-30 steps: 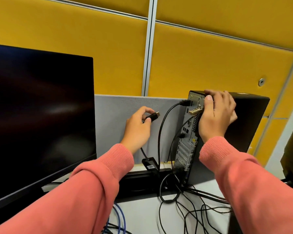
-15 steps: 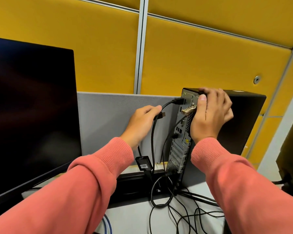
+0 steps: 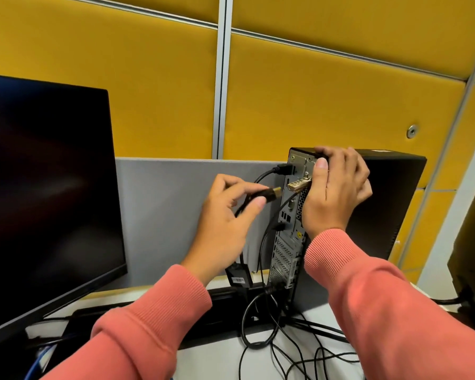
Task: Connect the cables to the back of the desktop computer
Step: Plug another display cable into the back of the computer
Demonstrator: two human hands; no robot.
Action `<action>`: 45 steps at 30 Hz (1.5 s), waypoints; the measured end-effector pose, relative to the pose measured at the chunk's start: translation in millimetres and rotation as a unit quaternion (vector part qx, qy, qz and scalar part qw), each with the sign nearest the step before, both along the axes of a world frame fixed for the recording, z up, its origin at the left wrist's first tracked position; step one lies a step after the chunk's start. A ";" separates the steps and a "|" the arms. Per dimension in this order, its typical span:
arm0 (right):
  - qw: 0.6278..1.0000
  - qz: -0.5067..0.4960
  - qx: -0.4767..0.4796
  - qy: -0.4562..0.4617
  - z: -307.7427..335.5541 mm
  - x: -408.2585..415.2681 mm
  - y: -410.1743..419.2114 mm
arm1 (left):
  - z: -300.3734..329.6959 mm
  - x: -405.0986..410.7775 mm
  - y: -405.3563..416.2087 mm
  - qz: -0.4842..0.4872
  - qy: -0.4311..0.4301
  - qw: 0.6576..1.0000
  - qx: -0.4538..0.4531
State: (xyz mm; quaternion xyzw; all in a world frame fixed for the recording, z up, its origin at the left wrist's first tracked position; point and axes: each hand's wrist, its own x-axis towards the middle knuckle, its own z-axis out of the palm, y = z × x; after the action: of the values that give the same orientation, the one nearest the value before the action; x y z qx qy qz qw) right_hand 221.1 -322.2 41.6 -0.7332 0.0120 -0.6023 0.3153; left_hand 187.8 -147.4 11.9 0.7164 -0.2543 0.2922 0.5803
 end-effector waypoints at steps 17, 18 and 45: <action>1.000 0.003 -0.004 -0.012 -0.8 2.9 0.2 | 12.7 42.4 -40.6 0.055 0.079 0.995 -0.028; 1.000 0.003 -0.004 -0.012 -0.5 3.2 0.3 | 14.4 46.3 -40.9 0.056 0.091 0.994 -0.022; 1.000 0.007 0.000 -0.014 -0.6 6.4 0.2 | 38.8 70.7 -25.4 0.000 0.092 0.992 0.084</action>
State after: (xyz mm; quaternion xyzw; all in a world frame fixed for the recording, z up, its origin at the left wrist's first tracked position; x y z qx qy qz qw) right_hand 227.5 -321.9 41.0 -0.7246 0.0023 -0.6104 0.3199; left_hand 258.5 -172.8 50.8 0.7863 -0.2230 0.2027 0.5394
